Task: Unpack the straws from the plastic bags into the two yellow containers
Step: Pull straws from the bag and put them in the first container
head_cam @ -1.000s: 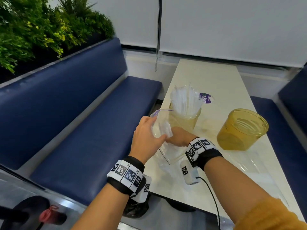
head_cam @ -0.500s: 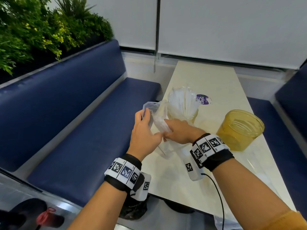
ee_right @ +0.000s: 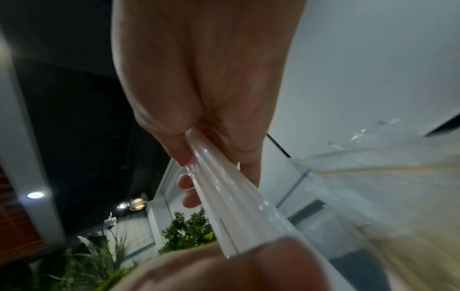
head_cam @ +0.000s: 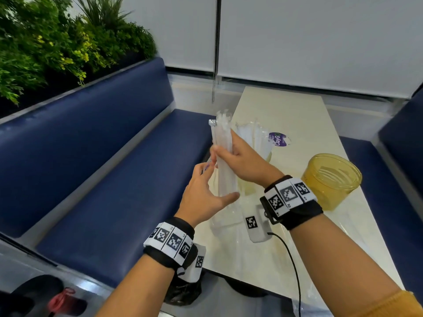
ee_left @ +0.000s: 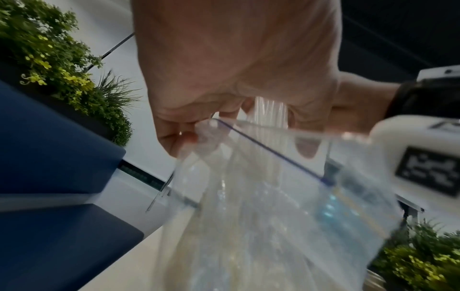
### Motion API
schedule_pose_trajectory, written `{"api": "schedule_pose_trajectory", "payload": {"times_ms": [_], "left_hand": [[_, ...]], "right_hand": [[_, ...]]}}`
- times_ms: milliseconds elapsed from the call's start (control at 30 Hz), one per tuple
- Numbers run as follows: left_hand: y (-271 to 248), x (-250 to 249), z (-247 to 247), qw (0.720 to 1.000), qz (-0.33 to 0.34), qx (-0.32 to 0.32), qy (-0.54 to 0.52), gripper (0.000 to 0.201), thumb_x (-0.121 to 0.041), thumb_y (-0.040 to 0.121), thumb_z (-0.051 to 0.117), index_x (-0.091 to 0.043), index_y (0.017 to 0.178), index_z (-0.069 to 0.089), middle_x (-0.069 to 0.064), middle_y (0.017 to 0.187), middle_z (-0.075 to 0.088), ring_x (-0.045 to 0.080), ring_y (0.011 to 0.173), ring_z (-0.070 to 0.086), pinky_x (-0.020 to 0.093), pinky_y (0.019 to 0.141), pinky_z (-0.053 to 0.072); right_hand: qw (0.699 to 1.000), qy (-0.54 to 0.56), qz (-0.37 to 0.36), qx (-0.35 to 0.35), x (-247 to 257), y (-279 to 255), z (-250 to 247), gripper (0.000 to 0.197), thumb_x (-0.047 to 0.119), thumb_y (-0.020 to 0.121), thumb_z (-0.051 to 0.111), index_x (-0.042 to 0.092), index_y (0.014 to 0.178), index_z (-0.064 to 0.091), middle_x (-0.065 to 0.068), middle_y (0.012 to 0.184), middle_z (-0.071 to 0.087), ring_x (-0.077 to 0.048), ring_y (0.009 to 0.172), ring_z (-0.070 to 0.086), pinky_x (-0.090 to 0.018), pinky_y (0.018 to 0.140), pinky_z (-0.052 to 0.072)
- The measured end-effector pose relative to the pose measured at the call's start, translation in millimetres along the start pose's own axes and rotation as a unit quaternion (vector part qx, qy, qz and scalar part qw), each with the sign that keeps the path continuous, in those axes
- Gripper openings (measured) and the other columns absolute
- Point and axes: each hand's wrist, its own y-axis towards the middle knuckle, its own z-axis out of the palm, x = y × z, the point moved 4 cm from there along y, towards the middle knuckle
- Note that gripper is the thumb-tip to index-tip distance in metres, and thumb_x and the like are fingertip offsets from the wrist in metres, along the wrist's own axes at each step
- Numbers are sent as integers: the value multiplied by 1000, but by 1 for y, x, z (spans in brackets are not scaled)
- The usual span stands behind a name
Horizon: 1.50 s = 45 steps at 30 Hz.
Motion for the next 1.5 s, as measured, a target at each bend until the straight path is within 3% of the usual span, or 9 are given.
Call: {"api": "schedule_pose_trajectory", "payload": {"times_ms": [133,333,433,533,700,867,1000,1167,1500], "left_hand": [[6,0,0,996,-30,-82,-16,64,-76,64,74,-34,110,62,-16,103,63,5,93,63,31,75,56],[7,-1,2,993,-51,-105,-33,16,-37,83,70,-24,81,60,-4,69,66,19,60,65,30,48,46],[9,-6,2,993,-51,-101,-31,17,-35,86,65,-25,100,63,-6,77,69,14,70,69,36,56,59],[9,2,5,991,-83,-88,-63,17,-35,81,70,-22,91,64,-4,74,70,15,65,68,36,52,56],[10,24,6,994,-74,-83,11,39,-56,71,74,-22,88,64,-8,83,67,15,77,66,41,67,57],[12,35,5,995,-47,-85,31,31,-44,79,80,-27,104,71,-18,107,63,9,107,62,39,94,53],[17,35,2,994,-53,-92,34,27,-41,83,77,-26,105,71,-18,107,63,8,105,61,38,92,53],[23,31,-3,993,-37,-107,25,23,-36,87,75,-24,106,73,-14,109,64,8,103,62,31,88,52],[32,27,-8,992,-25,-124,25,20,-35,90,71,-23,105,75,-13,105,66,6,97,62,33,86,55]], "right_hand": [[998,66,-20,11,27,1,8,10,11,106,43,16,114,44,-12,85,61,-21,78,64,-39,81,57],[989,137,48,-23,22,1,19,33,28,96,65,8,120,53,-7,81,63,-19,73,64,-41,80,58],[996,43,59,-58,12,-1,30,28,37,88,75,10,89,65,-6,70,66,-13,65,65,-38,79,60],[994,35,58,-85,9,2,37,41,40,94,66,14,65,55,-6,59,59,-15,59,58,-44,77,58],[979,141,24,-146,33,20,9,31,34,99,60,13,78,57,0,56,51,-18,53,50,-37,64,50],[943,177,-70,-271,66,42,-67,26,27,102,57,20,76,58,2,53,49,-20,51,47,-42,65,47],[918,136,-86,-364,40,56,-114,23,30,101,58,20,81,54,3,55,49,-17,52,48,-39,62,45],[911,115,29,-394,-41,70,-111,25,35,97,63,17,83,55,0,60,52,-12,52,49,-27,55,45],[901,53,106,-418,-107,57,-88,44,25,68,88,13,102,63,-5,95,71,-19,83,70,-35,76,60]]}}
